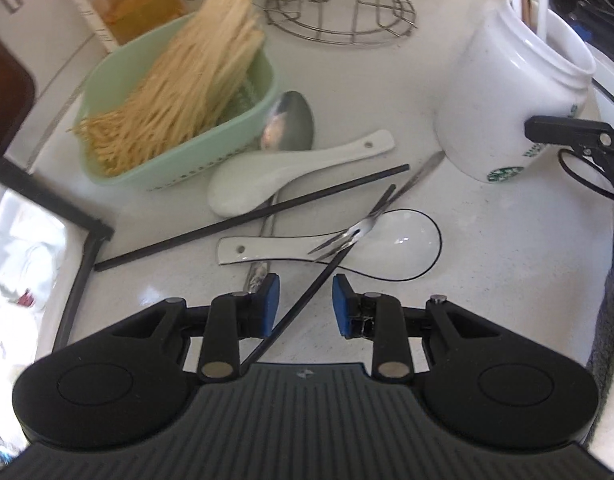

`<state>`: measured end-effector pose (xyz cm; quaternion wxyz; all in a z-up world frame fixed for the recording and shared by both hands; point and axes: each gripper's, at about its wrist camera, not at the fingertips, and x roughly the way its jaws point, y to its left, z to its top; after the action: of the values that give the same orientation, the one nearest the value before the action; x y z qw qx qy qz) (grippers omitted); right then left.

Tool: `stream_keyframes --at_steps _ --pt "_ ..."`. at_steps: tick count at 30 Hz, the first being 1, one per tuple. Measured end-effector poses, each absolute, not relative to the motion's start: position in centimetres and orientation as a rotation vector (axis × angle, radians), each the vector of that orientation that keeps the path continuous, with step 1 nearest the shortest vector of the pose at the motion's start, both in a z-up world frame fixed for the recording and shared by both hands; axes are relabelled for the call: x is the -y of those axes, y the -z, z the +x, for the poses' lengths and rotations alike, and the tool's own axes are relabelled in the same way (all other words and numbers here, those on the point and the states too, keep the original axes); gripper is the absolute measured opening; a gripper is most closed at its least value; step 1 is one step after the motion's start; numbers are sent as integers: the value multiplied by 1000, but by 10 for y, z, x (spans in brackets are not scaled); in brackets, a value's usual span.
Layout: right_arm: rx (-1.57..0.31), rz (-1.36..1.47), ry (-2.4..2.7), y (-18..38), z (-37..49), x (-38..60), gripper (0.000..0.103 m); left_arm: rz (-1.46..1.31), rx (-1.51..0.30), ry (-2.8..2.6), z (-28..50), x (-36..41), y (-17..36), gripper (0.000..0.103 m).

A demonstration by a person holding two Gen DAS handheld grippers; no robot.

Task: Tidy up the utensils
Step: 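Move the left gripper to the counter and grasp the thin black chopstick, then lift the black chopstick and carry it above the white jar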

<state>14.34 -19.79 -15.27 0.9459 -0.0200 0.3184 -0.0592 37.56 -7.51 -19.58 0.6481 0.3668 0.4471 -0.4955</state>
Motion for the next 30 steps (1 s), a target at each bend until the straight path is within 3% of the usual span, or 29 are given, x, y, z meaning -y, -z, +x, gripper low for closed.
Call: stream_keyframes --at_steps 7,12,15,30 --pt "-657 -42 120 152 145 198 91 886 -993 1176 366 85 199 30" --pt "-654 -43 111 152 145 200 91 875 -994 1146 361 85 199 11" --pt "-651 -42 105 152 144 201 91 879 -988 1109 354 87 198 5" --pt "-663 -65 37 151 140 207 91 540 -1078 875 302 54 180 5"
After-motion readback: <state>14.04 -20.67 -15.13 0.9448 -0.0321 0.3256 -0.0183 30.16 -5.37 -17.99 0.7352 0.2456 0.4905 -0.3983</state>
